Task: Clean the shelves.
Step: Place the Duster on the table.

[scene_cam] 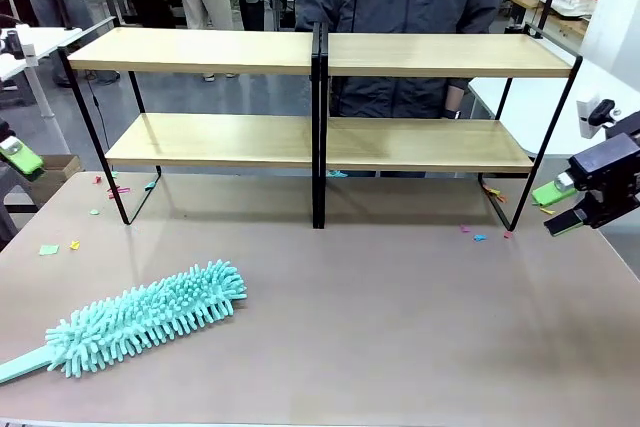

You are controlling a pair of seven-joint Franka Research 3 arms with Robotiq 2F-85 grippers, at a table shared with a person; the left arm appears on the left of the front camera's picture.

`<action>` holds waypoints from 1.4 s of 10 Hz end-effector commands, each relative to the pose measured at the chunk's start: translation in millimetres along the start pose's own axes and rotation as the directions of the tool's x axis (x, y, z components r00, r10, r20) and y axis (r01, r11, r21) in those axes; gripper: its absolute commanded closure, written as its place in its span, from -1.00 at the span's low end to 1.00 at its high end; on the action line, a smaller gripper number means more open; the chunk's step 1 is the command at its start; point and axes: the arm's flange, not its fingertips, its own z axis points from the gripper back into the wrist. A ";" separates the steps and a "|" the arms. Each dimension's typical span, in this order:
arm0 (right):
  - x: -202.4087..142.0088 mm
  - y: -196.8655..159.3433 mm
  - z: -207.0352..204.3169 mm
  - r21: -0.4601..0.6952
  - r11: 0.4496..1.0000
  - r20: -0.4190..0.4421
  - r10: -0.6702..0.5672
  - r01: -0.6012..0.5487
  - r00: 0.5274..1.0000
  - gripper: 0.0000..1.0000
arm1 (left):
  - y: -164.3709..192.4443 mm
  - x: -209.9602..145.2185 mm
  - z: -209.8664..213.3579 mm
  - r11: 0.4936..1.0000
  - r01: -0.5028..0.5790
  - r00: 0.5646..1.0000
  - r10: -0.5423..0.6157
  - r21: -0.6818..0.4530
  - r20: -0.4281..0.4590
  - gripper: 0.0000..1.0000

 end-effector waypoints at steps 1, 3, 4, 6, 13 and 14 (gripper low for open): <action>-0.5 5.2 8.5 0.099 0.995 0.082 0.012 -0.020 0.997 -1.00 | -13.7 -6.3 -14.3 0.967 -0.010 0.994 0.037 -0.256 0.104 -1.00; -1.9 7.6 18.5 0.246 0.969 0.139 -0.024 -0.011 0.990 -1.00 | -7.7 -2.4 -16.5 0.878 -0.016 0.969 0.131 -0.478 0.208 -1.00; -2.6 5.1 22.1 0.283 0.959 0.166 -0.044 -0.005 0.985 -1.00 | -1.0 -0.9 -15.3 0.834 -0.011 0.952 0.177 -0.552 0.248 -1.00; 0.2 10.3 20.1 0.214 0.977 0.129 -0.052 0.023 0.990 -1.00 | 10.8 1.2 -15.5 0.755 -0.081 0.926 0.299 -0.651 0.231 -1.00; 0.2 10.3 20.1 0.214 0.977 0.129 -0.052 0.023 0.990 -1.00 | -0.6 -4.9 -19.6 0.839 0.012 0.965 0.132 -0.544 0.226 -1.00; 0.2 10.3 20.1 0.214 0.977 0.129 -0.052 0.023 0.990 -1.00 | -0.6 -4.9 -19.6 0.839 0.012 0.965 0.132 -0.544 0.226 -1.00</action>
